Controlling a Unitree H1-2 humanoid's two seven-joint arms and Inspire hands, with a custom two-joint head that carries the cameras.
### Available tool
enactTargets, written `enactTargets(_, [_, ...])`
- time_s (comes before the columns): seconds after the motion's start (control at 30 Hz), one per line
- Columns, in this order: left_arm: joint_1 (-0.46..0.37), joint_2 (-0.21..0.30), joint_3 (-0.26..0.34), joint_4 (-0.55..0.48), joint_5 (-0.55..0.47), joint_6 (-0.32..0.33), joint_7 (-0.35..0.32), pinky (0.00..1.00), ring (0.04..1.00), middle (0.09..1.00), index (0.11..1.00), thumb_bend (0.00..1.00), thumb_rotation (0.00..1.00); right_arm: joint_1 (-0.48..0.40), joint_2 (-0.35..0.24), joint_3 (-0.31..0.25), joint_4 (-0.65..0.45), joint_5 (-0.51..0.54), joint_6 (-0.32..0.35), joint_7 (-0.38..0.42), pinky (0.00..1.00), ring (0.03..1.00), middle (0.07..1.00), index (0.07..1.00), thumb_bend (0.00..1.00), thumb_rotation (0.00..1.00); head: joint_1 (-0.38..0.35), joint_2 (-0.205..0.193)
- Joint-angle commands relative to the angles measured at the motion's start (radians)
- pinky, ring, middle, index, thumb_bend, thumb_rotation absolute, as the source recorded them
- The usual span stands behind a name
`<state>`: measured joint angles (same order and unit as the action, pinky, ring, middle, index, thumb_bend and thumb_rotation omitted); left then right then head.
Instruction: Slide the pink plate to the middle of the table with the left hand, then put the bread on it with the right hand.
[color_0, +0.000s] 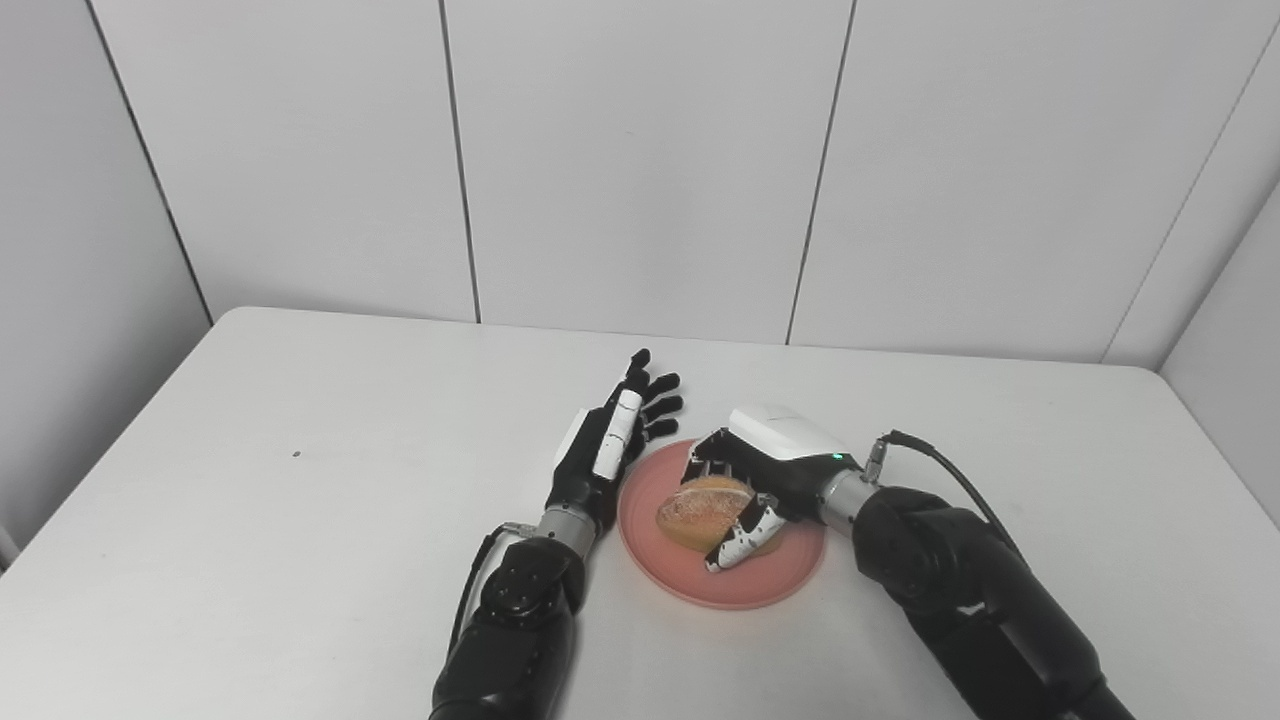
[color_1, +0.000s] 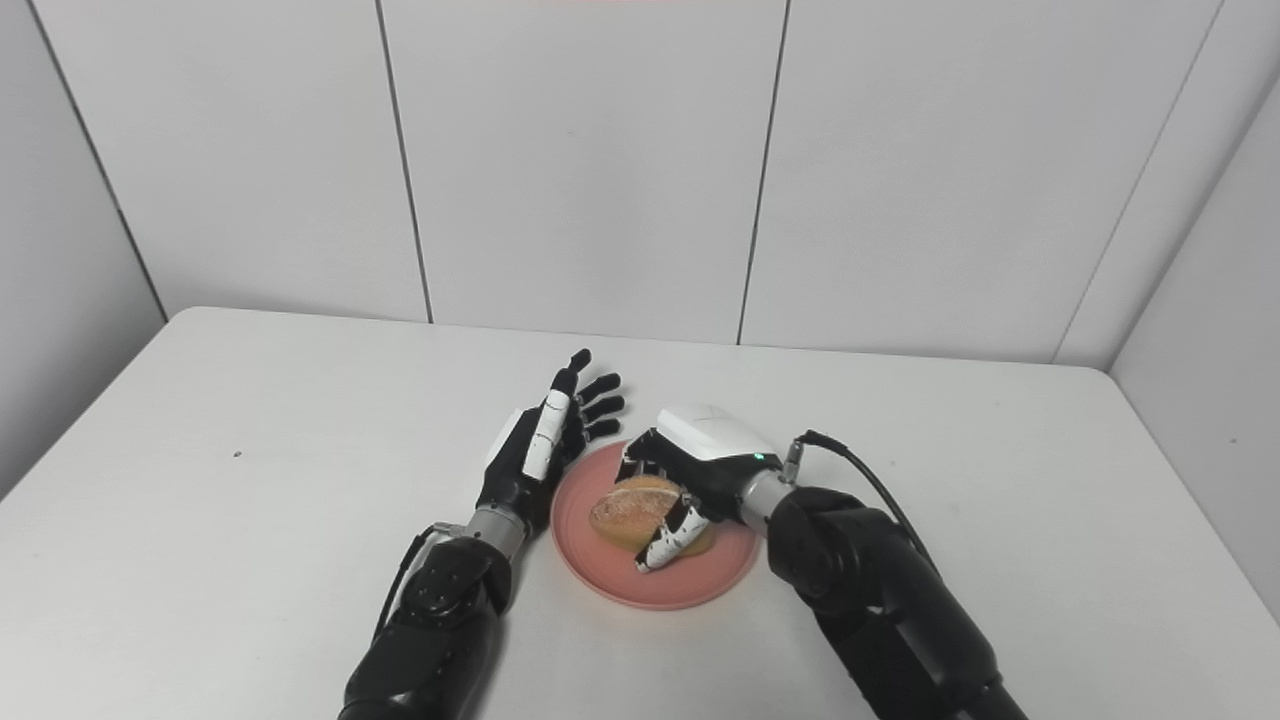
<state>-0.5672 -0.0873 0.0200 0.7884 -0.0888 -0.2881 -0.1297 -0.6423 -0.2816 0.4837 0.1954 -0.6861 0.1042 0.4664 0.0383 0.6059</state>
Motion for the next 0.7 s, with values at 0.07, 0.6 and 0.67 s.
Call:
enactTargets(0.07, [0.105,-0.020,-0.003,0.054,-0.014,0.011,-0.014,0.83,0.858,0.889,0.965,0.86,0.97,-0.052,0.005,-0.027,-0.035,0.009,0.006,-0.009,0.46,0.537,0.567,0.497,0.53,0.08,-0.001,0.000])
enactTargets(0.6, [0.105,-0.018,-0.004,0.054,-0.010,0.015,-0.019,0.85,0.879,0.894,0.972,0.86,0.97,-0.049,-0.007,-0.041,-0.080,-0.008,0.029,0.015,0.67,0.797,0.812,0.685,1.00,0.29,-0.007,0.001])
enactTargets(0.67, [0.107,-0.017,-0.005,0.049,-0.011,0.017,-0.021,0.85,0.878,0.895,0.971,0.86,0.97,-0.048,-0.009,-0.045,-0.089,-0.005,0.027,0.016,0.68,0.799,0.812,0.677,1.00,0.29,-0.010,0.002])
